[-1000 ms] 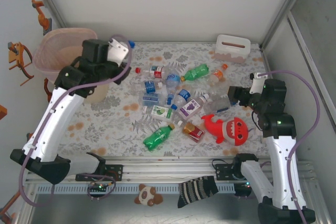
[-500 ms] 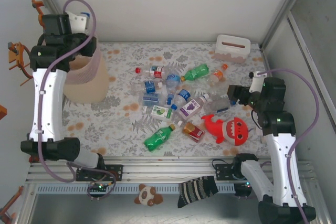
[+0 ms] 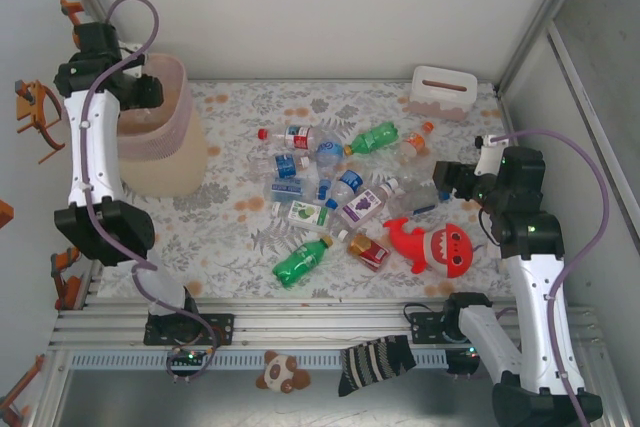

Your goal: Put the plastic bottles in the bin

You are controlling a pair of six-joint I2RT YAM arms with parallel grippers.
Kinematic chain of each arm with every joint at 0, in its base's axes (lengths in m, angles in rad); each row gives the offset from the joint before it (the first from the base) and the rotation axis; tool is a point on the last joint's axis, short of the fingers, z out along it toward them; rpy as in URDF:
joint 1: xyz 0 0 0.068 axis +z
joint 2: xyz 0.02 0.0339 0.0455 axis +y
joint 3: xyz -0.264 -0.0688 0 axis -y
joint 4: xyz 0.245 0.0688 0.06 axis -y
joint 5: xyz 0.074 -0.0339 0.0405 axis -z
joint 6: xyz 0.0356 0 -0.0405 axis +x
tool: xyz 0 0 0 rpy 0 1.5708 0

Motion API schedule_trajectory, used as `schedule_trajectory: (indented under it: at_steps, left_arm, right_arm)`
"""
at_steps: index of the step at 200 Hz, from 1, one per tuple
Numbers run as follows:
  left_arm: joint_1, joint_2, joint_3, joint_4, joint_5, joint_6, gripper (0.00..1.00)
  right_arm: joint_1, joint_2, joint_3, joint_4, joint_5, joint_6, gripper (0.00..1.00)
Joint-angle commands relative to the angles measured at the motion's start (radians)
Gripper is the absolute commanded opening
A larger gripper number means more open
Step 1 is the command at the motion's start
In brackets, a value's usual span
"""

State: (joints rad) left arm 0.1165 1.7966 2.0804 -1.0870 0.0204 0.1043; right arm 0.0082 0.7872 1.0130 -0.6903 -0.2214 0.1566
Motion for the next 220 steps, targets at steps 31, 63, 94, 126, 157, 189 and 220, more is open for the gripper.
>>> schedule_trajectory:
  at_steps: [31, 63, 94, 126, 157, 189, 220]
  left_arm:
    - [0.021, 0.078, -0.075, -0.059, 0.021, -0.009, 0.4]
    - [0.024, 0.117, -0.127, -0.057, 0.028, -0.005, 0.42]
    - [0.023, 0.163, -0.165, -0.057, 0.024, -0.002, 0.44]
    - [0.024, 0.203, -0.198, -0.048, 0.03, -0.001, 0.46]
    - [0.023, 0.21, -0.227, -0.021, 0.031, -0.005, 0.54]
    - [0.023, 0.195, -0.234, -0.013, 0.048, -0.011, 0.64]
    - [0.024, 0.141, -0.227, -0.001, 0.054, -0.015, 0.69]
  right_arm:
    - [0.01, 0.003, 0.024, 0.031, -0.013, 0.004, 0.81]
    - [0.011, 0.002, 0.019, 0.031, -0.013, 0.006, 0.81]
    - [0.011, 0.0, 0.012, 0.035, -0.012, 0.009, 0.81]
    - [0.013, -0.004, 0.006, 0.032, -0.011, 0.015, 0.81]
    - [0.011, -0.002, 0.009, 0.018, -0.006, 0.016, 0.81]
    - [0.012, -0.001, 0.007, 0.005, -0.01, 0.023, 0.81]
    - [0.013, 0.001, 0.015, -0.014, -0.025, 0.025, 0.81]
